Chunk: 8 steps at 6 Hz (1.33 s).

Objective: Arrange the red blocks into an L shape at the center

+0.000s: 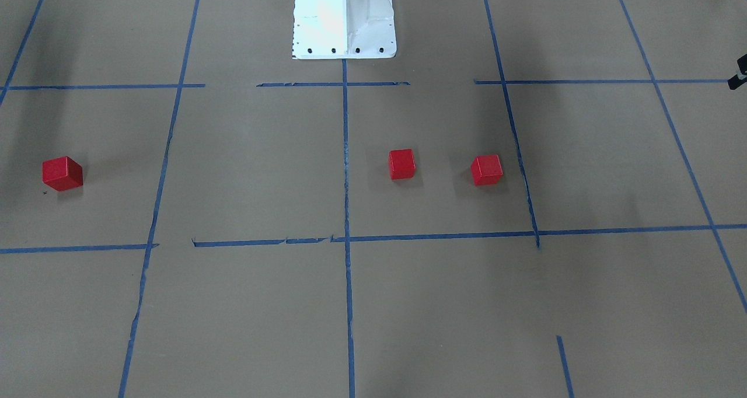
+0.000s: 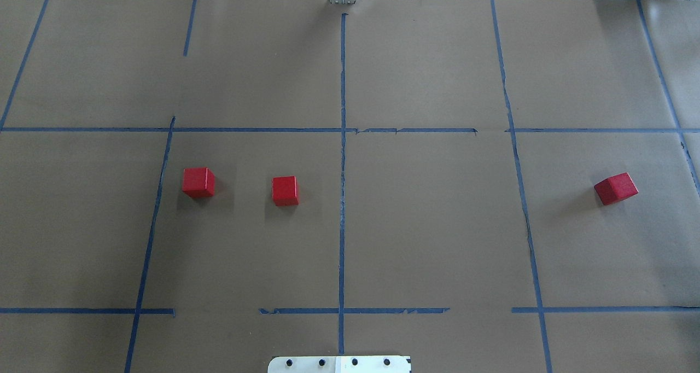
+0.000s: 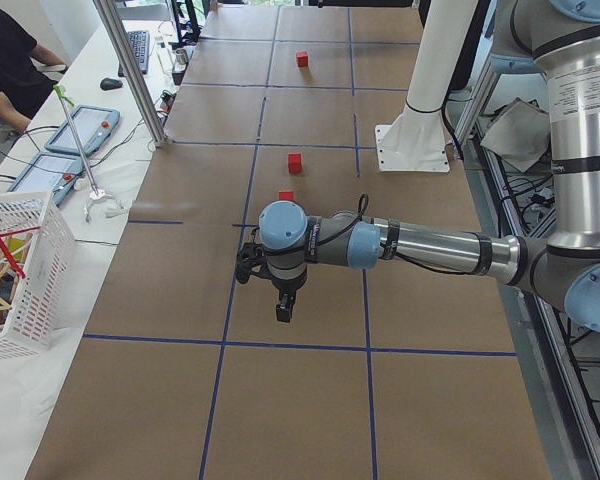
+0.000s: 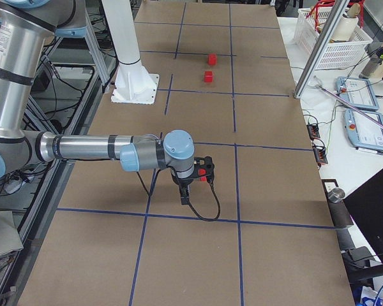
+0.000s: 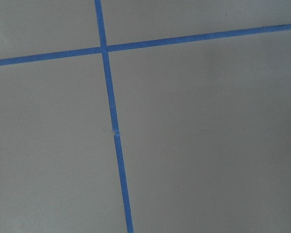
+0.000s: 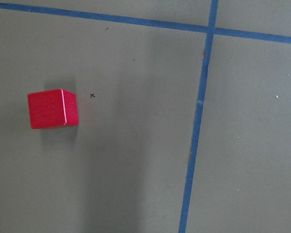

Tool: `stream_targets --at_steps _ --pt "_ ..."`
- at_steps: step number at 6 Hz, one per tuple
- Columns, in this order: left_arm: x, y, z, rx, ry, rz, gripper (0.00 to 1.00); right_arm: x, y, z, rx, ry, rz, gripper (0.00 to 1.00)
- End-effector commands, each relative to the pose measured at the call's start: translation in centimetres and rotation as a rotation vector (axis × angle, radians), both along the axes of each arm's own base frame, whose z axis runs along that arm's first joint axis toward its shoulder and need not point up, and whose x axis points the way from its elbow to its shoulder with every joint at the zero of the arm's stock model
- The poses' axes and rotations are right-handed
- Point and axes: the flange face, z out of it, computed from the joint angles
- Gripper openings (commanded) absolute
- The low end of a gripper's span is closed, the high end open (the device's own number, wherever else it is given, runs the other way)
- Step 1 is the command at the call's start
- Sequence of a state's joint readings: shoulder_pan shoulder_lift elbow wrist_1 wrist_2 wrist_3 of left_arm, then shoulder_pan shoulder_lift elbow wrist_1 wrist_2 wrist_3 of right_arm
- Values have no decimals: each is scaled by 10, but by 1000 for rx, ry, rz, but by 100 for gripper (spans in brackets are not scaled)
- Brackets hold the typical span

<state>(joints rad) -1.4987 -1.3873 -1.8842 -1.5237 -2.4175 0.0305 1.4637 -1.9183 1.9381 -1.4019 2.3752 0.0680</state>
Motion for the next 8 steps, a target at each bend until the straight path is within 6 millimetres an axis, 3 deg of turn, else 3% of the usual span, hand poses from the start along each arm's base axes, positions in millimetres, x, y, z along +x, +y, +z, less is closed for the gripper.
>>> stream_targets --at_steps 1,2,4,5,8 --pt "1 -7 -6 15 1 0 100 -30 -8 -11 70 -18 -39 100" --pt "1 -14 -11 28 1 0 100 -57 -10 -14 64 -14 -77 100" --pt "1 -14 -12 29 2 0 100 -112 -36 -40 54 -7 -100 100" --pt "1 -15 -13 32 4 0 100 -137 -55 -42 64 24 -103 100" --pt "2 -17 -16 38 9 1 100 -199 -75 -30 42 54 -164 100"
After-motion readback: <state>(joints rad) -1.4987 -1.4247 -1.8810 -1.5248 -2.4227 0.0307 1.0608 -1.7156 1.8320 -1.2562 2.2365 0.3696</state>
